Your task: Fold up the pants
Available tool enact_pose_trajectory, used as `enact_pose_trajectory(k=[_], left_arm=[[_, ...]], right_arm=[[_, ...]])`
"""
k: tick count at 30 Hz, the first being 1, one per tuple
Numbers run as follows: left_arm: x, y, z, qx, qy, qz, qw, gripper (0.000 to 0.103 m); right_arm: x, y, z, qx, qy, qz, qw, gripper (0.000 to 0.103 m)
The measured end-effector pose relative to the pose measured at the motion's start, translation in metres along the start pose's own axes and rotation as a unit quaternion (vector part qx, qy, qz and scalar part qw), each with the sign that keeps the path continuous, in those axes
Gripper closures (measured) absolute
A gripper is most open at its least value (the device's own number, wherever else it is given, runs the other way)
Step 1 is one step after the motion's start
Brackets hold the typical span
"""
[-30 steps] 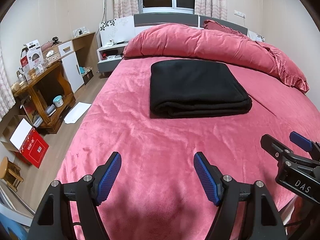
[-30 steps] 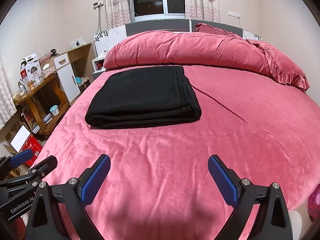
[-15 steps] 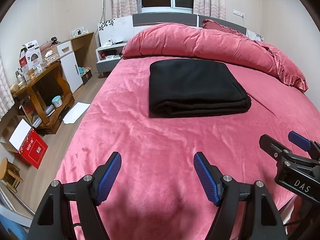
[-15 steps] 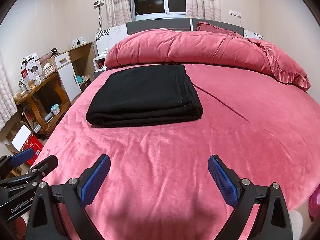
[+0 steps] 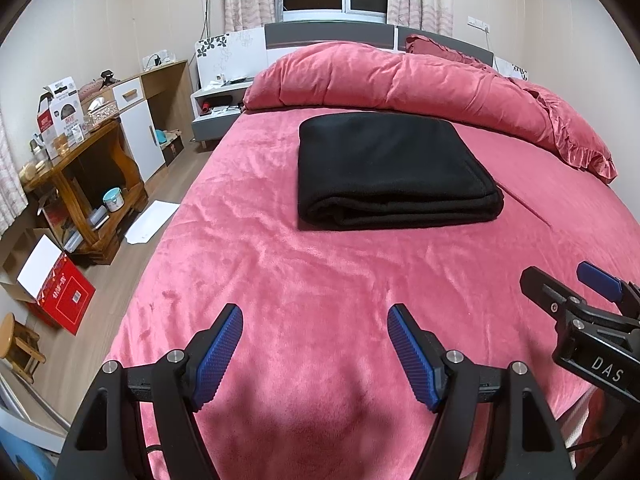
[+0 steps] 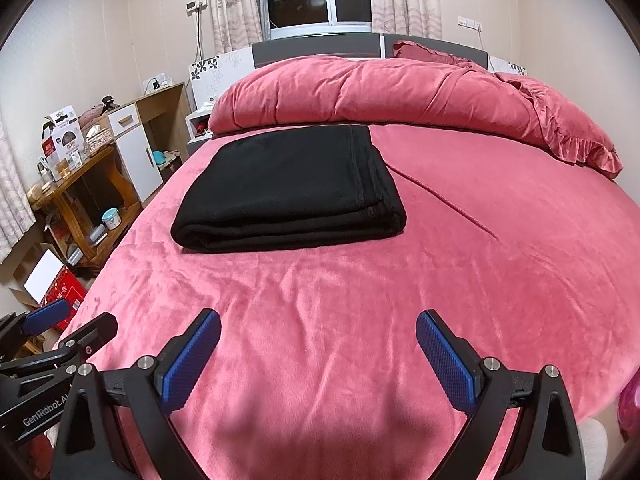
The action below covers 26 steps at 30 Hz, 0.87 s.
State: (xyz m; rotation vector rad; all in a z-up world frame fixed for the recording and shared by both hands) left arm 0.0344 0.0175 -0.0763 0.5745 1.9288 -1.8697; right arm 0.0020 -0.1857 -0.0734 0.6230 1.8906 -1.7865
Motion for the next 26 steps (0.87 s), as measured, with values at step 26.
enact_pose_trajectory(k=[26], left_arm=[[0.004,0.0088,-0.0034,0.001,0.0,-0.014,0.9999,0.027]], right_arm=[[0.0023,0.0047,0.0019,-0.004,0.0,-0.009,1.0,0.004]])
Point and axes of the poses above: each gripper's, at about its wrist camera, not at the fingertips, and y roughly the way its jaws point, z to its right, x to its underside, the point moved 8 cm from there along y, roughly the way its jaws point, and after that the axes turned 11 degrees about -z, right-handed, at the moved point
